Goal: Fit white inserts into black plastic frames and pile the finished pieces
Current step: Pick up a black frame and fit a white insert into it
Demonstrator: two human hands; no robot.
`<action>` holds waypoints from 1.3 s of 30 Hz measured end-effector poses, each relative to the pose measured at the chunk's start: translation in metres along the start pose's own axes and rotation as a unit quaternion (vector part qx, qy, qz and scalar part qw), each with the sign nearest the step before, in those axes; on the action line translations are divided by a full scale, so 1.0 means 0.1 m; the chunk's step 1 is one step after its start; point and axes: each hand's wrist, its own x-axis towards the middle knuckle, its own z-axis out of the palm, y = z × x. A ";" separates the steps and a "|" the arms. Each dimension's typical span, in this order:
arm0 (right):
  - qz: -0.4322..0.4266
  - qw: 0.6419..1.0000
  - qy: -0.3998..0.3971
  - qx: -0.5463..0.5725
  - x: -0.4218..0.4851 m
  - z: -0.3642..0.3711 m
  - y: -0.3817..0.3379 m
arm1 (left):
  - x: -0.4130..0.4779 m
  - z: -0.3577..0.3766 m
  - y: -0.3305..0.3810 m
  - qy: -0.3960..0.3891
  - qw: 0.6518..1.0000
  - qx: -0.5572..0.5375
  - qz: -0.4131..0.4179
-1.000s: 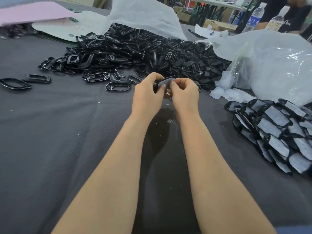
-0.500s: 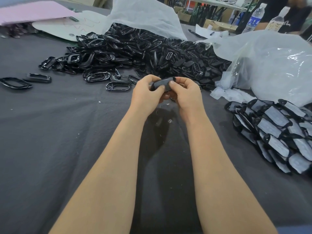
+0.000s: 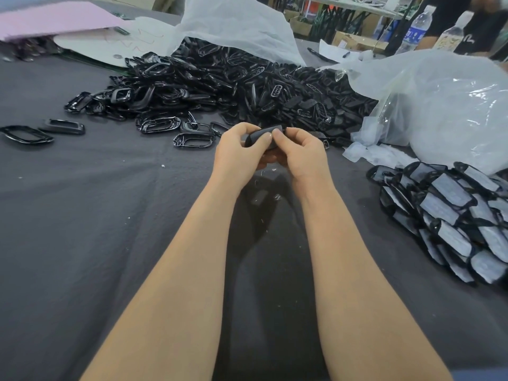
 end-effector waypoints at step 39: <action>-0.030 0.994 0.028 -0.106 -0.04 0.03 -0.07 | 0.05 0.01 -0.01 -0.004 1.000 0.002 -0.008</action>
